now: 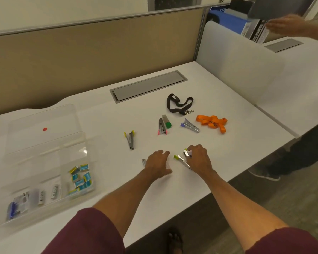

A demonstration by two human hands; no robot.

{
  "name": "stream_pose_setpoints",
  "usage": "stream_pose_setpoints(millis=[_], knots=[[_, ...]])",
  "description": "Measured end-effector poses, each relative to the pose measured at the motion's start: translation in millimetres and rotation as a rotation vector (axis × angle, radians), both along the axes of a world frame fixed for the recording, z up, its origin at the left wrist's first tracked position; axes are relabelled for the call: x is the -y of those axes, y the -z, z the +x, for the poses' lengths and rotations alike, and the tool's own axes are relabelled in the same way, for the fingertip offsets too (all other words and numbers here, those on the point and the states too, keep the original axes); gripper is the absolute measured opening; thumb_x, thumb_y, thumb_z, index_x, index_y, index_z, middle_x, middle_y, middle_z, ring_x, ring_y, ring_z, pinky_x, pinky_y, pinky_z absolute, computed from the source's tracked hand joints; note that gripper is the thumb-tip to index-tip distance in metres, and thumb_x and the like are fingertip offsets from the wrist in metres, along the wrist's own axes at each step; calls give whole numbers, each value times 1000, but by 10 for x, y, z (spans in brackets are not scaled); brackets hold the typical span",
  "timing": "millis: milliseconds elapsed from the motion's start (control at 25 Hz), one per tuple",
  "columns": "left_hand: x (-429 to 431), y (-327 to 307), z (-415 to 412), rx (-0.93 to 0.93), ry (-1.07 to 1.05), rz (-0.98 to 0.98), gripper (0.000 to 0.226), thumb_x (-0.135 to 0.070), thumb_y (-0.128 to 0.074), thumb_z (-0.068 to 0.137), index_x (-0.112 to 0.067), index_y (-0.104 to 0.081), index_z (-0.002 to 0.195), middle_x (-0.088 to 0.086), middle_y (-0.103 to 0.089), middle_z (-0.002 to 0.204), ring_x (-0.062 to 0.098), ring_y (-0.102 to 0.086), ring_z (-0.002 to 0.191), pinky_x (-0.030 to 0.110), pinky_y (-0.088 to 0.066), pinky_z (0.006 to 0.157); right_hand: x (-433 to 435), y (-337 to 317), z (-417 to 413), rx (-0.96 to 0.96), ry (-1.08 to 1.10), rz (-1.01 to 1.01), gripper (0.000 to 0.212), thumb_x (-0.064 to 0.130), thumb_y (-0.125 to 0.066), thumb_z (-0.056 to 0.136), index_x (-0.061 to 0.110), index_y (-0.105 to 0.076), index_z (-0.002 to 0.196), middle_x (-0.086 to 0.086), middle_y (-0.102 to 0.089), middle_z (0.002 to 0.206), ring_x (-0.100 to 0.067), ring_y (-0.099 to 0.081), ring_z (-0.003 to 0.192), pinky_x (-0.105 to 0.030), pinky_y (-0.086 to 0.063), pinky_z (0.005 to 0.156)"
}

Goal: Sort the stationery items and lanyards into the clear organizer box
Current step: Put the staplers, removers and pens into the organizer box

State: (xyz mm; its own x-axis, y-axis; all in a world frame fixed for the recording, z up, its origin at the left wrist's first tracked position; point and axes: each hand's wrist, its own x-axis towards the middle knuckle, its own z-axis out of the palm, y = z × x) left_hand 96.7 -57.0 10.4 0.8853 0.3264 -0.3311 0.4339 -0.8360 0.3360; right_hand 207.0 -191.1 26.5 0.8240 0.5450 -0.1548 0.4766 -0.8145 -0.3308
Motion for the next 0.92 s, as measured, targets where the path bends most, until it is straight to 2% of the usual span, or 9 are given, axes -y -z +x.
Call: stream_pose_setpoints(millis=[240, 320, 400, 480, 600, 680, 760, 920], knots=[[47, -8, 153, -10, -31, -78, 74, -22, -72, 77, -11, -34, 139, 12, -42, 137, 30, -40, 125, 44, -45, 99, 82, 92, 188, -83, 8, 7, 31, 9, -47, 92, 11, -58, 121, -18, -52, 119, -36, -52, 110, -37, -47, 87], [28, -36, 196, 5, -48, -81, 74, -22, -72, 77, -12, -33, 139, 11, -43, 137, 29, -41, 125, 43, -45, 98, 86, 121, 236, -141, -40, 14, 29, 5, -50, 89, 11, -61, 115, -18, -57, 114, -36, -57, 104, -34, -47, 77], [-3, -61, 216, 21, -79, -84, 75, -24, -73, 77, -13, -33, 140, 11, -42, 138, 28, -40, 126, 42, -45, 99, 97, 143, 278, -151, -76, 2, 18, 4, -49, 88, 11, -62, 98, -18, -64, 104, -34, -59, 91, -29, -41, 66], [-48, -81, 202, 41, -114, -89, 75, -26, -73, 77, -13, -33, 140, 10, -42, 138, 28, -40, 126, 42, -44, 99, 106, 136, 323, -136, -62, 8, 14, 5, -47, 90, 7, -60, 94, -18, -65, 99, -34, -60, 88, -28, -38, 64], [-156, -147, 119, 81, -175, -81, 74, -27, -73, 77, -12, -35, 139, 9, -42, 139, 27, -40, 126, 41, -44, 99, -10, 8, 417, -118, -64, 14, 26, 4, -57, 87, 7, -58, 113, -17, -62, 110, -32, -61, 102, -27, -41, 70], [-263, -223, 28, 119, -219, -68, 74, -27, -73, 77, -11, -36, 139, 9, -42, 139, 27, -40, 127, 41, -45, 99, -215, -135, 432, -123, -107, -4, 39, 6, -65, 85, 10, -55, 122, -16, -59, 117, -30, -59, 108, -29, -47, 81], [-396, -320, -99, 160, -265, -59, 76, -27, -74, 75, -12, -36, 139, 9, -44, 138, 26, -41, 127, 41, -45, 100, -478, -251, 370, -149, -167, 21, 42, 7, -66, 84, 9, -53, 124, -17, -59, 118, -31, -61, 106, -33, -51, 89], [-792, -529, -491, 236, -374, -40, 80, -29, -77, 72, -16, -35, 140, 7, -46, 136, 27, -43, 125, 41, -45, 99, -1076, -402, 34, -147, -328, 112, 40, 4, -62, 86, 6, -53, 124, -19, -58, 117, -34, -63, 104, -41, -56, 89]])
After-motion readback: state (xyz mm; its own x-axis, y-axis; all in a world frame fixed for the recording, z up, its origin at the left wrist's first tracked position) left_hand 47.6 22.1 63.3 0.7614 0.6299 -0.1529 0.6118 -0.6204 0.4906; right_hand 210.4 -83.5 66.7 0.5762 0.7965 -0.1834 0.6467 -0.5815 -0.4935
